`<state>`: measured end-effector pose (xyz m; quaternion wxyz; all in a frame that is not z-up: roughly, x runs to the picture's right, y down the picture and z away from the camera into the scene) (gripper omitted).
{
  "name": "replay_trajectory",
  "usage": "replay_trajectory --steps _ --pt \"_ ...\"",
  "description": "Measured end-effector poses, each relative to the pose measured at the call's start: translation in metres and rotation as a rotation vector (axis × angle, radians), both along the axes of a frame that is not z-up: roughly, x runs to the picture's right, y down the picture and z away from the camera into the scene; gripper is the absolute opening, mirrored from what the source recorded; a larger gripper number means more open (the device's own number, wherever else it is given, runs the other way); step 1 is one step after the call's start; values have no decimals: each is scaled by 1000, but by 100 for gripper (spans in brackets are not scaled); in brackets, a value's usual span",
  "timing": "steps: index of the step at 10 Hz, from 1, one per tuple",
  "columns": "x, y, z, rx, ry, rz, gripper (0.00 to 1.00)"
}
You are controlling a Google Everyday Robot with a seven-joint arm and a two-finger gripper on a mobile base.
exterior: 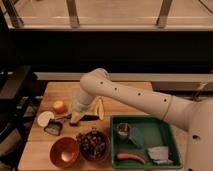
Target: Place brush in red bowl
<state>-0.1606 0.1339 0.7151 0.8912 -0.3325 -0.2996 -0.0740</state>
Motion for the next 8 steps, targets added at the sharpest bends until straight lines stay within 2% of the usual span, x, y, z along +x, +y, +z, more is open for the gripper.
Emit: replay_trajectory --steps 4,8 --pt "-13 22 3 58 -21 -83 0" --pt "-13 51 -1 53 -58 -102 0"
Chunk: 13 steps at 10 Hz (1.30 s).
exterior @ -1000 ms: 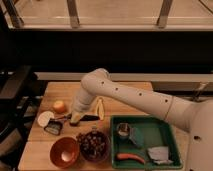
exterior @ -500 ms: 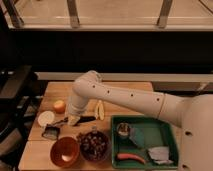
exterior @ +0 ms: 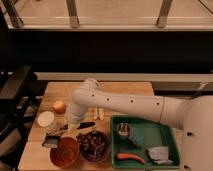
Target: Place brush in red bowl
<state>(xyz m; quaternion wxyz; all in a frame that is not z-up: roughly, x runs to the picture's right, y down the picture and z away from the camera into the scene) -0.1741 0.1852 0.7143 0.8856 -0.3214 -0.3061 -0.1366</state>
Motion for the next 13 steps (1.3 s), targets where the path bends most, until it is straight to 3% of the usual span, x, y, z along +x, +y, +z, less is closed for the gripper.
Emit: replay_trajectory --steps 3,6,13 --pt "-2 17 -12 -12 -39 -27 0" --pt "-10 27 -11 -39 -58 -72 2" --pt "-2 41 0 -84 -21 -93 68"
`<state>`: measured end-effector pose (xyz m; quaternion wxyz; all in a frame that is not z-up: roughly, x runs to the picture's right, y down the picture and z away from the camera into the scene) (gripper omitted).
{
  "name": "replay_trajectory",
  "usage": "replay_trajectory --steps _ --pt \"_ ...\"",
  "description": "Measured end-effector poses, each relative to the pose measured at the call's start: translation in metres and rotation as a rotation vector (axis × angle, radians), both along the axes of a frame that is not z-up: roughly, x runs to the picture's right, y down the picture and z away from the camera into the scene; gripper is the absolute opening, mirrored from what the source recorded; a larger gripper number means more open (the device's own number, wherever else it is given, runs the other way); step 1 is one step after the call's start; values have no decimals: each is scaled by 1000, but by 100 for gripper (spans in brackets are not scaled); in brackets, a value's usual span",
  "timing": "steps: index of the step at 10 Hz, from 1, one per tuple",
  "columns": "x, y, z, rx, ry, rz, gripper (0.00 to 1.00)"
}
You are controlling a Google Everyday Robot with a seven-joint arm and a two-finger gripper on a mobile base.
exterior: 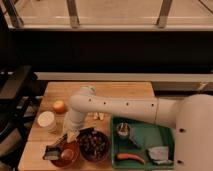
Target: Place brush in red bowl
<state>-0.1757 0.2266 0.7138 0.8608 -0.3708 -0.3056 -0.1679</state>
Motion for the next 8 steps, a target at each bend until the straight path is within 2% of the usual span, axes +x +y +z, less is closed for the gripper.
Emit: replay_trajectory --steps 1,5,8 --pt "2 1 0 -1 7 -1 72" --pt "13 -4 -1 9 33 -12 72" --pt "20 -8 -1 14 46 2 72"
